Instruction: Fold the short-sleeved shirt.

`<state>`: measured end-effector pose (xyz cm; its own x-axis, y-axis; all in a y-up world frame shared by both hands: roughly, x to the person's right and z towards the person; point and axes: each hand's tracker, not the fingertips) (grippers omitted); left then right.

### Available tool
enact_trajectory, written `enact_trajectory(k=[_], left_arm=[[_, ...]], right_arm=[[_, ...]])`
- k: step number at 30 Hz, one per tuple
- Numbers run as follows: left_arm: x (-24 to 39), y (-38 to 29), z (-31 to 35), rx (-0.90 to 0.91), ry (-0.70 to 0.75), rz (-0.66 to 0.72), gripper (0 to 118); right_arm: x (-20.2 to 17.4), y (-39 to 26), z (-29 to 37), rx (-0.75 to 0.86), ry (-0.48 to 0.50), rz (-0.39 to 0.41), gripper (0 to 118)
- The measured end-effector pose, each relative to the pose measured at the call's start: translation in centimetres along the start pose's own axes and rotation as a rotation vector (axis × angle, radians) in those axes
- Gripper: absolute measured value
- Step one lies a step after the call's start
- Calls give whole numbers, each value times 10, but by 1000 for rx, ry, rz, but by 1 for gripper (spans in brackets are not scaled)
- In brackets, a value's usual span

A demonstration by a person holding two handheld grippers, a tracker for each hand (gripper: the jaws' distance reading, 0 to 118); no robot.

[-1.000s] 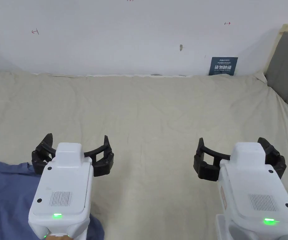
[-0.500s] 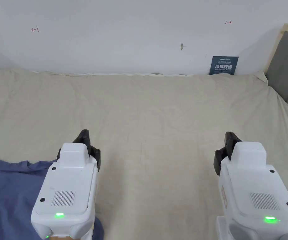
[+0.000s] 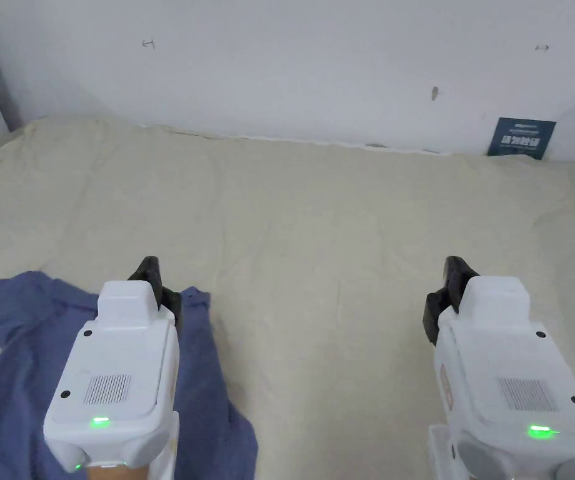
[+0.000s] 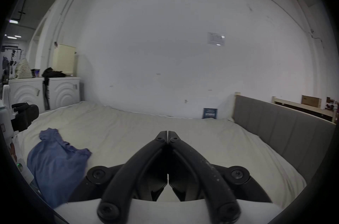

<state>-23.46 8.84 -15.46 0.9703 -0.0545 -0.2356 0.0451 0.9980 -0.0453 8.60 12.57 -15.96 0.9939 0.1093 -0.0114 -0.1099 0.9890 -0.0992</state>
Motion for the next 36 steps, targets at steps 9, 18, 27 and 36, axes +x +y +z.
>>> enact_trajectory(k=[9, 18, 27, 36], left_arm=[[-121, -2, 31, -27, 224, -27, 0], [-185, -14, 43, -146, 310, 21, 0], [-170, -27, -12, -433, 104, 143, 8], [-125, -74, -102, -795, 7, 204, 113]], right_arm=[[-114, 7, -11, 5, 256, -1, 1], [-172, 4, -3, 0, 376, 16, 1], [-155, -7, -14, -27, 342, 30, 1], [-115, -22, -37, -83, 238, 42, 1]])
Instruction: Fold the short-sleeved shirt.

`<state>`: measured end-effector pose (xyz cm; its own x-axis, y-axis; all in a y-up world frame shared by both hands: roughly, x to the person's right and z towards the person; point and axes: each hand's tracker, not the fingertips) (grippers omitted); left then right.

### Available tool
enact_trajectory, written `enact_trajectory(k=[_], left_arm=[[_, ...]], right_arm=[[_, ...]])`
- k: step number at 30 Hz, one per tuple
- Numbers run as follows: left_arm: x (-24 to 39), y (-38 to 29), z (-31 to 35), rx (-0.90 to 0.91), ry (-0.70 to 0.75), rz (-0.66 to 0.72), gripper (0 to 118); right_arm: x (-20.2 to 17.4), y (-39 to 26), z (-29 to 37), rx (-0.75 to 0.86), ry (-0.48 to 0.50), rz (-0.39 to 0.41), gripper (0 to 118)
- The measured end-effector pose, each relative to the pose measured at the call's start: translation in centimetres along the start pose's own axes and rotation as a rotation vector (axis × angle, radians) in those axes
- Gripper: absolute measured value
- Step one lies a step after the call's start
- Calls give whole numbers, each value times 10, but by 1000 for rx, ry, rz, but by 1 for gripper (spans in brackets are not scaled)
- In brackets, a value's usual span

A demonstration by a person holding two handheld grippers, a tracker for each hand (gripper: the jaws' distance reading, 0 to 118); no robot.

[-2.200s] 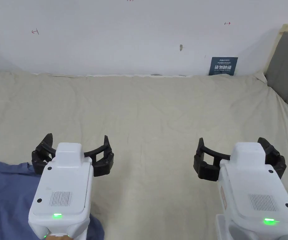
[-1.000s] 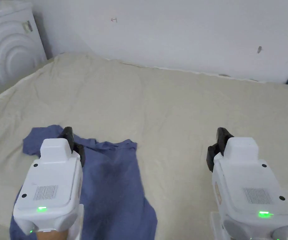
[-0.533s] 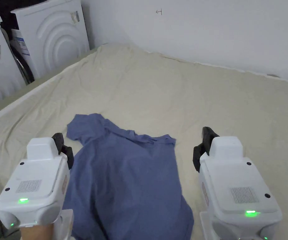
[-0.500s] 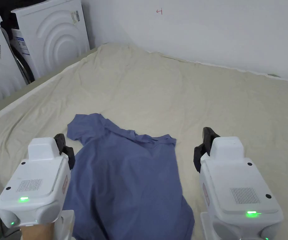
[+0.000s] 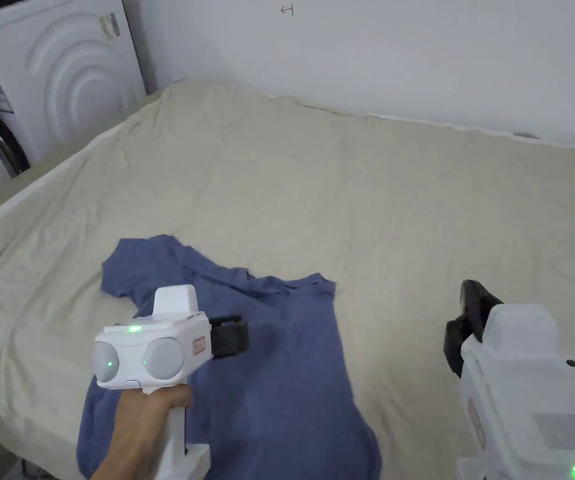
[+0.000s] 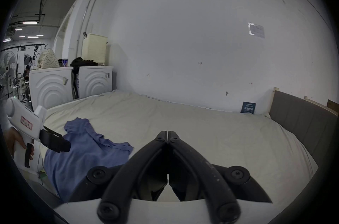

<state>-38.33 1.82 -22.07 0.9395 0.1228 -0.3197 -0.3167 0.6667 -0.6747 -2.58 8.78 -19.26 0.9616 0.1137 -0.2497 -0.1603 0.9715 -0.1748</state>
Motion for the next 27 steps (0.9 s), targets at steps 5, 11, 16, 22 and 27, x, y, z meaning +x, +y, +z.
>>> enact_trajectory(k=[5, 11, 16, 22, 27], left_arm=[[10, -12, -55, -156, 66, 17, 113], [16, -39, -77, -165, 111, 15, 71], [22, -35, -75, -184, 66, 34, 3], [22, -6, -13, -55, -64, 141, 2], [64, 32, 58, 91, -262, 93, 2]], right_arm=[[25, -10, -4, -38, -43, -18, 1], [50, -23, -3, -75, -87, -22, 1], [69, -23, 4, -82, -113, -39, 1], [93, -14, 18, -46, -135, -44, 1], [115, -9, 38, -5, -167, -65, 1]])
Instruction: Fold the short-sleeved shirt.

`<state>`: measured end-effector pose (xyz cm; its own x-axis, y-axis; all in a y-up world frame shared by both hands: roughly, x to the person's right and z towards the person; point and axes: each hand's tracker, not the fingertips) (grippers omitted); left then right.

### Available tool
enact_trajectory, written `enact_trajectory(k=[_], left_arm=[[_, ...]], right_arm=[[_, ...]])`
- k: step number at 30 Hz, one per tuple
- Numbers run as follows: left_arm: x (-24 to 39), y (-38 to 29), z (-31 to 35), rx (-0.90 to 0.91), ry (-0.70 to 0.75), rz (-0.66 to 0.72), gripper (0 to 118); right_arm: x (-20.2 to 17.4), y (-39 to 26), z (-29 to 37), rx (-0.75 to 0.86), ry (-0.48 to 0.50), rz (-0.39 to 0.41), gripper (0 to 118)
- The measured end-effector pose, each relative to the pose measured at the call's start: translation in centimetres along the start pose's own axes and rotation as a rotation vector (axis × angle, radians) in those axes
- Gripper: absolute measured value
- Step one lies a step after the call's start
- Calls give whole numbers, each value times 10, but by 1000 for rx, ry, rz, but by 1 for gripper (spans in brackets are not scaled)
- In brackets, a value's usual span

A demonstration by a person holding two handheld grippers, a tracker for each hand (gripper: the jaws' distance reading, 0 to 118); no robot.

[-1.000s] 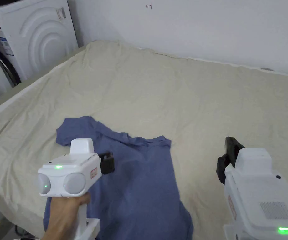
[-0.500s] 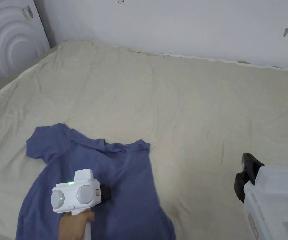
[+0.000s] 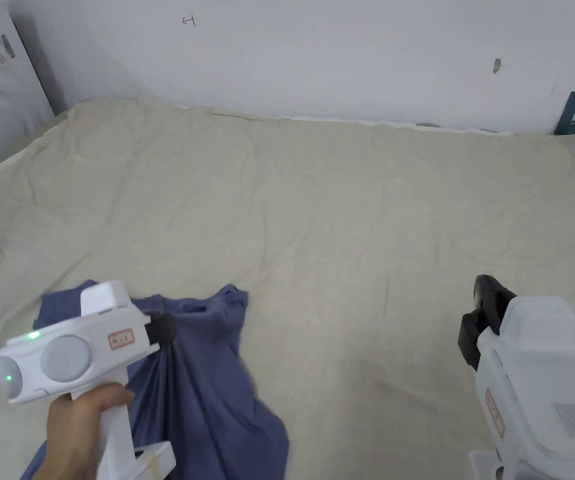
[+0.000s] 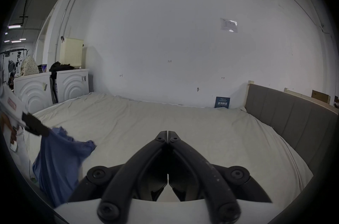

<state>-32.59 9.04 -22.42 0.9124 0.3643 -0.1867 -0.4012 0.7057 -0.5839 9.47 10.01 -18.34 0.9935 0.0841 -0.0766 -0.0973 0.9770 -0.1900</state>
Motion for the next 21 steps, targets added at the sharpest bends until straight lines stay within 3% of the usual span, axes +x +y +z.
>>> enact_trajectory(k=[4, 11, 16, 21], left_arm=[[62, 31, 27, 89, -119, -86, 2], [180, 64, 50, 145, -300, -352, 2], [255, 48, 39, 121, -386, -514, 2], [307, 16, 14, 48, -490, -539, 2]], right_arm=[[20, 4, 16, 25, -30, -19, 1], [60, 11, 46, 82, -107, -15, 1], [88, 13, 61, 99, -179, -31, 1], [112, 10, 73, 93, -244, -32, 1]])
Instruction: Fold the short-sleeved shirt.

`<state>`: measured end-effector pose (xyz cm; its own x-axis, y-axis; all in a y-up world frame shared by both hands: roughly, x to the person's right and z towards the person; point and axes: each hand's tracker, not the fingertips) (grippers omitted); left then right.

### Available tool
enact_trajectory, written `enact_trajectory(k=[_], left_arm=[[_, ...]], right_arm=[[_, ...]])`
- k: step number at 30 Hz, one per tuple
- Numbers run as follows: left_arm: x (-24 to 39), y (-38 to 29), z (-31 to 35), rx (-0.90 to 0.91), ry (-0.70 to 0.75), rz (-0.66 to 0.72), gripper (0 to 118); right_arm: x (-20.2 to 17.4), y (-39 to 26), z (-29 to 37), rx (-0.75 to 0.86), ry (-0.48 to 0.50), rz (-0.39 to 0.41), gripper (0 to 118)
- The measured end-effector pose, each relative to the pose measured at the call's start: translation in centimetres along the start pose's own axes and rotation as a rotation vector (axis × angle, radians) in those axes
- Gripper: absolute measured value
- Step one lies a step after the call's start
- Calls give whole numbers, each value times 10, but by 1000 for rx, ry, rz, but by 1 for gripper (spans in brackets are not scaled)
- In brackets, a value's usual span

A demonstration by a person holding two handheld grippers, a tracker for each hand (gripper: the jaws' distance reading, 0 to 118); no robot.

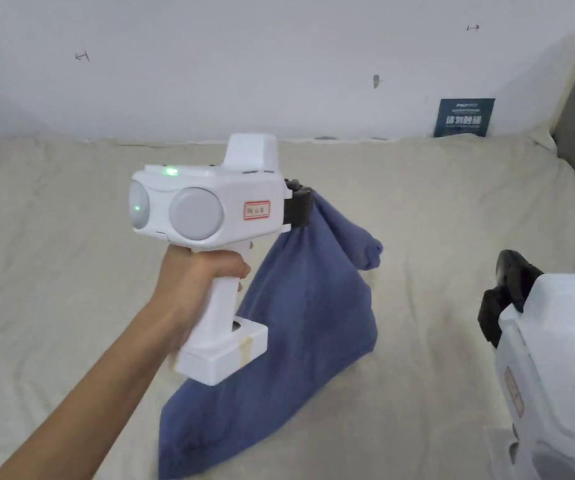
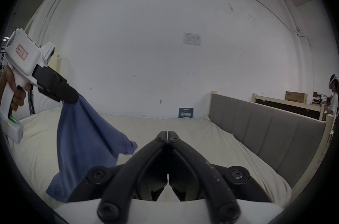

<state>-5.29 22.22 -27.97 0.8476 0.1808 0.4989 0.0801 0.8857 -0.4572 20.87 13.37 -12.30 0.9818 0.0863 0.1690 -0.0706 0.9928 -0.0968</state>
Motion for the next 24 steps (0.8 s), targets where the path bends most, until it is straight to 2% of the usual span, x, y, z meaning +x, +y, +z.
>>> enact_trajectory(k=[3, 11, 16, 19, 22, 23, 24], left_arm=[[20, -20, -28, -72, -83, -13, 2], [25, -138, -101, -361, -96, 29, 2], [12, -207, -134, -522, -2, -29, 3], [5, -232, -148, -597, 79, -14, 3], [2, -239, -147, -571, 95, 9, 3], [3, -237, -141, -544, 94, 30, 7], [3, -233, -138, -528, 101, 49, 20]], right_arm=[[15, -3, 3, -8, -35, -2, 1], [35, -19, 6, -50, -80, -10, 1], [38, -27, 7, -73, -83, -15, 1], [35, -30, 7, -88, -76, -15, 1], [30, -30, 9, -94, -66, -9, 1], [29, -29, 9, -93, -62, -6, 1], [27, -28, 10, -91, -59, -2, 1]])
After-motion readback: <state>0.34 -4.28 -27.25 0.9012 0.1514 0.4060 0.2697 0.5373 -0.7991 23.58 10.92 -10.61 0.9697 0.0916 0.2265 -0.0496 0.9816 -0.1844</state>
